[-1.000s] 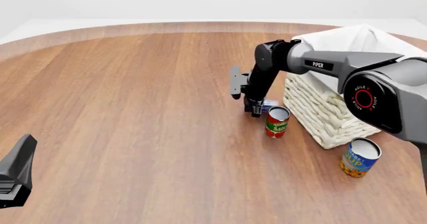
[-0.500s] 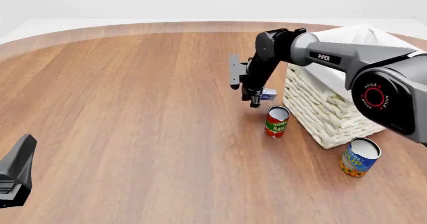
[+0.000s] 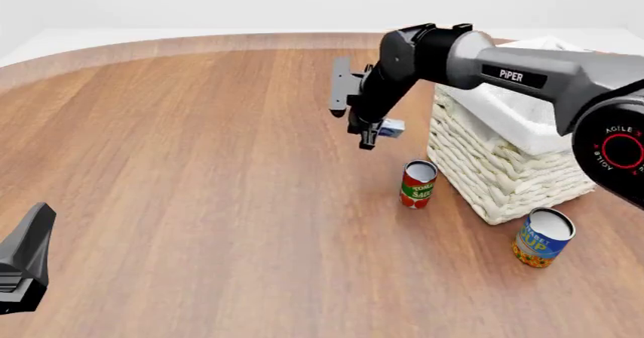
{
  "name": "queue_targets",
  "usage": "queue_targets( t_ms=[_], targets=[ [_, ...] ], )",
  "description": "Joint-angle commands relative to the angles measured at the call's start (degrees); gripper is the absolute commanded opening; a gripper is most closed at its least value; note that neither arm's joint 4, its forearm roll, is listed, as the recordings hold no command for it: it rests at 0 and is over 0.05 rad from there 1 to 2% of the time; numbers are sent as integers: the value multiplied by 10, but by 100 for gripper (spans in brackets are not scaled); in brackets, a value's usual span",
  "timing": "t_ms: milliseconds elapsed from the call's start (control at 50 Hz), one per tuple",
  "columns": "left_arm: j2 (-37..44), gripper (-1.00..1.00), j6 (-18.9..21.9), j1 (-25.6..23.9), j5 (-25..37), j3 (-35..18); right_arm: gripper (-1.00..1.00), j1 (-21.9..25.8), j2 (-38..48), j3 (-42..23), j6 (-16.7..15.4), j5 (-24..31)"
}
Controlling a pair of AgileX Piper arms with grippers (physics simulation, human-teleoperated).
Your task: Pick up the alphabet soup and the cream cheese box, and put them in the basket.
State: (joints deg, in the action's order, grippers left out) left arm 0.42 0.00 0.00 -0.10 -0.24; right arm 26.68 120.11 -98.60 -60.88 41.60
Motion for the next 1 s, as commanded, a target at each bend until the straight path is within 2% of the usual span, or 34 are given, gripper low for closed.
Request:
queue_targets(
  t_ms=[20, 60, 240, 340, 420, 460, 580, 620, 720, 760, 800, 940, 1000],
  targets=[
    [0, 100, 0, 0, 0, 0, -100, 18, -40, 25, 54, -31],
    [0, 100, 0, 0, 0, 0, -100, 36, -54, 34, 84, -37],
    [0, 100, 0, 0, 0, 0, -100, 41, -70, 55, 103, -51],
    [0, 100, 0, 0, 0, 0, -100, 52, -85, 63, 133, -59],
    [0, 100, 0, 0, 0, 0, -100, 54, -93, 73, 143, -70],
    [0, 100, 0, 0, 0, 0, -100, 62, -96, 74, 165, -70],
    [0, 100, 0, 0, 0, 0, -100, 76, -118, 96, 195, -87],
    [0, 100, 0, 0, 0, 0, -100, 76, -123, 104, 192, -95],
    [0, 100, 0, 0, 0, 0, -100, 89, -142, 125, 213, -105],
    [0, 100, 0, 0, 0, 0, -100, 100, -158, 132, 238, -110],
    [0, 100, 0, 0, 0, 0, -100, 98, -162, 139, 238, -115],
    [0, 100, 0, 0, 0, 0, -100, 113, -199, 165, 276, -132],
    [0, 100, 0, 0, 0, 0, -100, 117, -214, 177, 283, -137]
  ],
)
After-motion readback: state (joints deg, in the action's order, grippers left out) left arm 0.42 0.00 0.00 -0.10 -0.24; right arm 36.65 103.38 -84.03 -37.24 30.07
